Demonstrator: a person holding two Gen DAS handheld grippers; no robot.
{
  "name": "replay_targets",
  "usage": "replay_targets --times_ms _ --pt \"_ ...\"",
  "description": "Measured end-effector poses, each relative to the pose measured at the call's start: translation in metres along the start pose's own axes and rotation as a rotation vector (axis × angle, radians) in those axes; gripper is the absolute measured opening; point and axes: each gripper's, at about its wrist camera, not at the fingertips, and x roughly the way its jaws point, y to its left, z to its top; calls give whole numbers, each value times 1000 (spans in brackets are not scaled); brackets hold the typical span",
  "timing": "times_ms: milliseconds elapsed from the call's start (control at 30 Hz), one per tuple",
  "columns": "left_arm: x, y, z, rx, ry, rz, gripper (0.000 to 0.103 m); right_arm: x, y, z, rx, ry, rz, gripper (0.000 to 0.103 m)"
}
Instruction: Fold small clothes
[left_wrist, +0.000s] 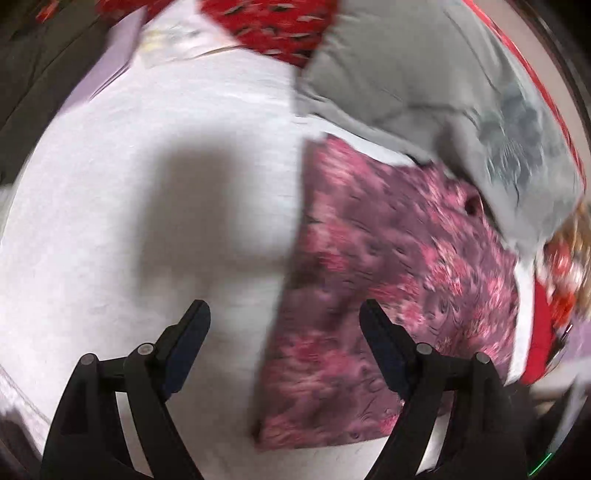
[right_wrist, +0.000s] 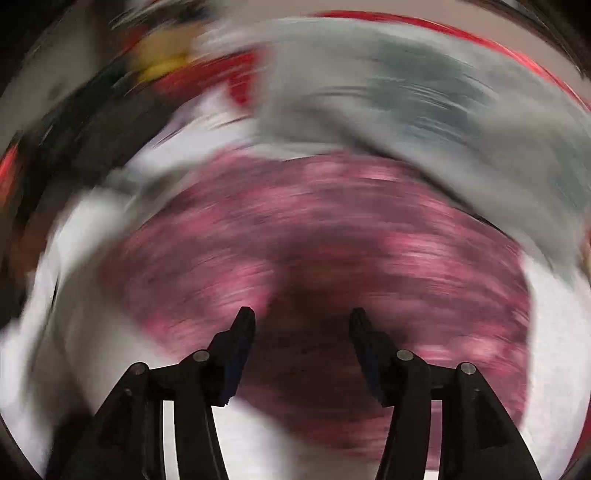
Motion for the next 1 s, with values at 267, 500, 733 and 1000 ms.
replay_targets --times_ms 267,500,733,1000 --pt "-8 47 -14 -61 39 -17 84 51 171 -2 -475 -3 -59 59" --pt "-6 47 -5 -35 64 -81 84 92 190 28 -496 -106 -222 16" --pt "14 23 17 -15 123 -295 84 40 145 38 -368 -247 -138 10" --pt "54 -31 29 -16 200 -296 81 28 134 34 -305 -279 -93 10"
